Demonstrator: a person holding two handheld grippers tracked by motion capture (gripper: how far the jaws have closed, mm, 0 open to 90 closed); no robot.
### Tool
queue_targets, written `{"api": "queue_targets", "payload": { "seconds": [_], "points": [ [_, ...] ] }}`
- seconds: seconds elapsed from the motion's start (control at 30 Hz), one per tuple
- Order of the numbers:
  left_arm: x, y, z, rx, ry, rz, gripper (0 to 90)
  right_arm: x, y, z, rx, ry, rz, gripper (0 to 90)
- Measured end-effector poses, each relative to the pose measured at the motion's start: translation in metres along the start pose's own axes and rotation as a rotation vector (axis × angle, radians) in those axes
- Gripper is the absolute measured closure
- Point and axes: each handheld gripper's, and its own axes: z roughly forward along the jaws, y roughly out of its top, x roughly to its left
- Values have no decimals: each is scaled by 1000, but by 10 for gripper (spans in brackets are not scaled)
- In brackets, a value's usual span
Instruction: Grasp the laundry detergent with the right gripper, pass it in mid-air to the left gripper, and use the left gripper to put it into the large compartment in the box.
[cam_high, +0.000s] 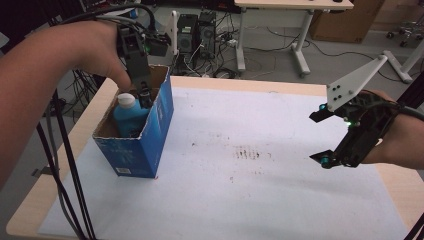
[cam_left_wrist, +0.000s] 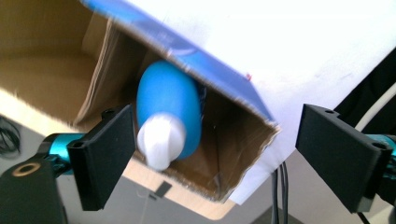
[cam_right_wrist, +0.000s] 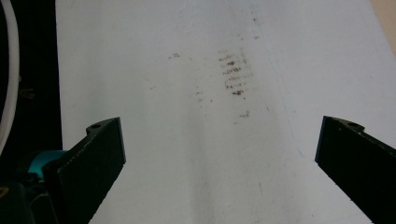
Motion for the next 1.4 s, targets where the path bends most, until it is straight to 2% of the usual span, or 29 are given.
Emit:
{"api": "queue_targets", "payload": {
  "seconds": [0.07, 0.1, 0.13, 0.3, 0.37, 0.43, 0.63, 0.77, 0.8, 0.93, 1.17, 1.4],
  "points": [
    [-6, 5, -2, -10, -4, 34, 96, -4, 1, -4, 26, 12, 4, 6],
    [-6, 5, -2, -10, -4, 34, 94, -4, 1, -4, 26, 12, 4, 6],
    [-11, 9, -2, -12, -12, 65, 94, -5, 1, -6, 42, 10, 2, 6],
    [-27, 22, -1, -18, -34, 136, 68, -15, 3, -13, 120, 35, 5, 6],
    [-34, 28, -1, -26, -24, 163, 63, -18, 3, -14, 145, 45, 2, 6],
    [-38, 32, 0, -23, -26, 184, 58, -21, 3, -13, 176, 57, -8, 6],
    [-51, 45, 4, -20, -29, 281, 24, -26, 5, -7, 282, 69, -18, 6],
    [-54, 53, 10, -35, -33, 324, 19, -29, 6, -2, 318, 81, -26, 6],
    [-54, 55, 12, -39, -35, 326, 17, -32, 5, 3, 344, 93, -34, 6],
    [-50, 60, 18, -42, -40, 337, 17, -34, 2, 10, 382, 109, -35, 6],
    [-37, 67, 24, -56, -39, 351, 17, -37, 0, 18, 413, 119, -39, 6],
    [-39, 68, 28, -67, -51, 368, 17, -39, -1, 24, 413, 125, -42, 6]
  ]
}}
